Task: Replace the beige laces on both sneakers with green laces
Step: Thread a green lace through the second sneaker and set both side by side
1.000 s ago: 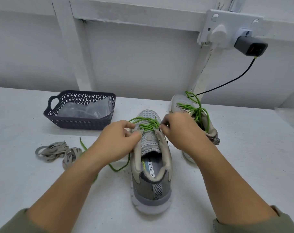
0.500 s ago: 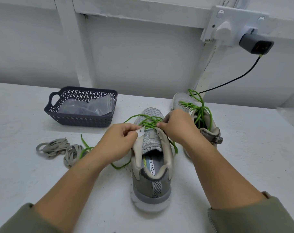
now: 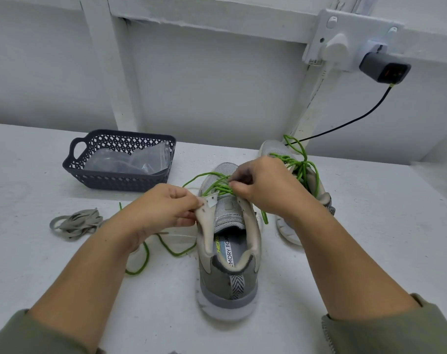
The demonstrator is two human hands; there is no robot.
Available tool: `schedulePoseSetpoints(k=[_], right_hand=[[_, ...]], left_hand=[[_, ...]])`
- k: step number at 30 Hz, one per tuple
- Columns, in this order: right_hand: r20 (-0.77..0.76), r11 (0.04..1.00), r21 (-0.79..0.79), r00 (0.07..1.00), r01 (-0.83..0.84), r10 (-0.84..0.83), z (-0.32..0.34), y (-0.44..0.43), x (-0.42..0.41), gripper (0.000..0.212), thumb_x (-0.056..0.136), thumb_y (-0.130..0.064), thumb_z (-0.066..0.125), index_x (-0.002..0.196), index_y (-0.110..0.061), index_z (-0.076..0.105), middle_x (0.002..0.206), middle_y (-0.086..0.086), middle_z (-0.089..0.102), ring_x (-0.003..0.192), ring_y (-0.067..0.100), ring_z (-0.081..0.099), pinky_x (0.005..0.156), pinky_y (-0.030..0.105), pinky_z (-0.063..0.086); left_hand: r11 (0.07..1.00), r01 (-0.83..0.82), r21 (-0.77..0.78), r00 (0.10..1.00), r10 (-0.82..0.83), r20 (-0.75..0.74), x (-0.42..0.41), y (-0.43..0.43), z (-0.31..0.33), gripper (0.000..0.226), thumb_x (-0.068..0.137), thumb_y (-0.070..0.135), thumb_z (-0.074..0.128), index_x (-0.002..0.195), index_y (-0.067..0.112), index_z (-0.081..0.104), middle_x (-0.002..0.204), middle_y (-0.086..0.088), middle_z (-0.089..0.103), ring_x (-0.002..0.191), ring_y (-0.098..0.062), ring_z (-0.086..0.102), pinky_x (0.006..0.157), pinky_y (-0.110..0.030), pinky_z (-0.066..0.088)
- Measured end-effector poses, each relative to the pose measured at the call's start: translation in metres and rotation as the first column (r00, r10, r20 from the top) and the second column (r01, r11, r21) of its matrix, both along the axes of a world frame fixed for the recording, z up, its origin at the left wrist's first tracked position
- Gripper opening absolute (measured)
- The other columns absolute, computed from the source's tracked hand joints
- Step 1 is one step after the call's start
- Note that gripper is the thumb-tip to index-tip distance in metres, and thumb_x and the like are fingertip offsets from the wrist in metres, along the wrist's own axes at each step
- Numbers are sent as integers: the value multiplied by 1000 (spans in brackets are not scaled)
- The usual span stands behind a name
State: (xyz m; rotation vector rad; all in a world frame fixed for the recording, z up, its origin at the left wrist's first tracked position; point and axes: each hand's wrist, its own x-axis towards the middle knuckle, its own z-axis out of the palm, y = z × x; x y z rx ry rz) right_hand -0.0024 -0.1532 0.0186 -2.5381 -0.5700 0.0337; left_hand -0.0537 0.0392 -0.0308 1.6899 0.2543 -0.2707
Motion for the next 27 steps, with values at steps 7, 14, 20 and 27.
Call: schedulePoseSetpoints(k=[7, 14, 20, 27], right_hand=[[-13, 979, -177, 995, -97, 96, 6, 13, -1, 7, 78, -20, 67, 79, -20, 73, 67, -9, 63, 66, 6, 55, 61, 22, 49], [-14, 933, -325, 987, -153, 157, 5, 27, -1, 10, 77, -19, 65, 68, -22, 60, 64, -7, 53, 57, 5, 45, 50, 22, 39], [38, 937, -321, 986, -139, 159, -1, 30, -3, 4, 79, -21, 64, 77, -18, 65, 75, 2, 59, 72, 20, 54, 58, 25, 41], [84, 964, -242, 987, -113, 136, -9, 26, -4, 13, 86, -23, 60, 88, -17, 71, 89, 3, 67, 85, 19, 58, 70, 25, 44]], left_hand=[[997, 28, -66, 999, -29, -16, 2, 5, -2, 14, 91, 5, 59, 92, -4, 70, 96, -24, 69, 83, -20, 66, 73, -23, 57], [989, 48, -141, 998, -52, -24, 4, 6, -4, 14, 91, 3, 57, 93, -3, 70, 92, -17, 73, 80, -16, 71, 76, -24, 57], [990, 93, -107, 996, -93, 7, 3, 6, -4, 22, 95, 17, 56, 98, 0, 70, 96, -14, 73, 87, -19, 70, 85, -29, 57], [987, -37, 157, 964, -6, 266, 2, -10, -13, 17, 94, 11, 59, 104, 23, 67, 64, -3, 70, 70, -18, 70, 75, -34, 60]])
